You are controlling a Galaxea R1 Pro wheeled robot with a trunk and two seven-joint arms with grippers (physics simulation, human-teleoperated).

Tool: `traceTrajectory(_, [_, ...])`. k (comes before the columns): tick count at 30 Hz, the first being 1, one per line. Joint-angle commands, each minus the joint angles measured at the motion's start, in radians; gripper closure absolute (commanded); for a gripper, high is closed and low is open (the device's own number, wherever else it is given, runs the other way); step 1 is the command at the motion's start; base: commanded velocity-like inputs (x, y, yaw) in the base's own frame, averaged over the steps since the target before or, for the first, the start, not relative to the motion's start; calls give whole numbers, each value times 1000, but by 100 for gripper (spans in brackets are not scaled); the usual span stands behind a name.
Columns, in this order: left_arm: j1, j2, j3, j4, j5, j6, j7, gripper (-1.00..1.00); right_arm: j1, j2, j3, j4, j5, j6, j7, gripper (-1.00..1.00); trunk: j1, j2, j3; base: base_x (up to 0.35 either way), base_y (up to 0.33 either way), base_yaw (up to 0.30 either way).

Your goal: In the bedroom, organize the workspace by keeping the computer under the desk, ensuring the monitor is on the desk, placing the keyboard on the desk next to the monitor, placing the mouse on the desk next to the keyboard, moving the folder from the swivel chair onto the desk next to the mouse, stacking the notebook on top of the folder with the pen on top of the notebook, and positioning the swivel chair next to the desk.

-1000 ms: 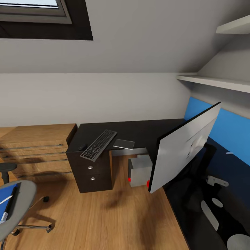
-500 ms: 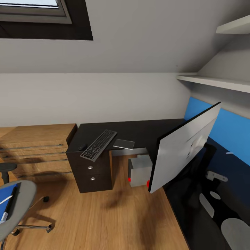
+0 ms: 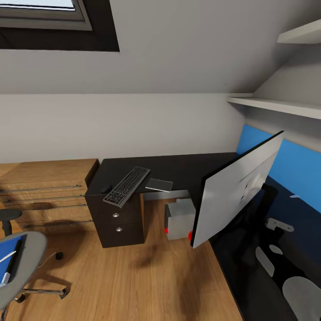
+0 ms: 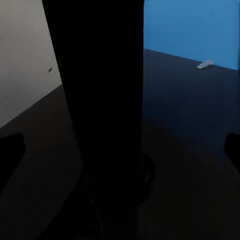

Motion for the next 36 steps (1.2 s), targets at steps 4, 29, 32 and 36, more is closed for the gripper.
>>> traceTrajectory(4, [0,-1,-3,0,9,-3,1,-100,-1,0,5,1,-3,-23,-1,-100,0,-1,-1,0,0,0])
traceTrajectory(29, [-1,1,-4,0,9,-4,1,-100,-1,-2,8,1,-2,-33,-1,-100,0,-1,-1,54,0,0])
traceTrajectory(32, [0,0,-4,0,9,-5,1,-100,-1,-2,8,1,-3,-33,-1,-100,0,-1,-1,46,0,0])
traceTrajectory(36, [0,1,-4,0,9,-5,1,-100,-1,-2,7,1,-3,-33,-1,-100,0,-1,-1,19,0,0])
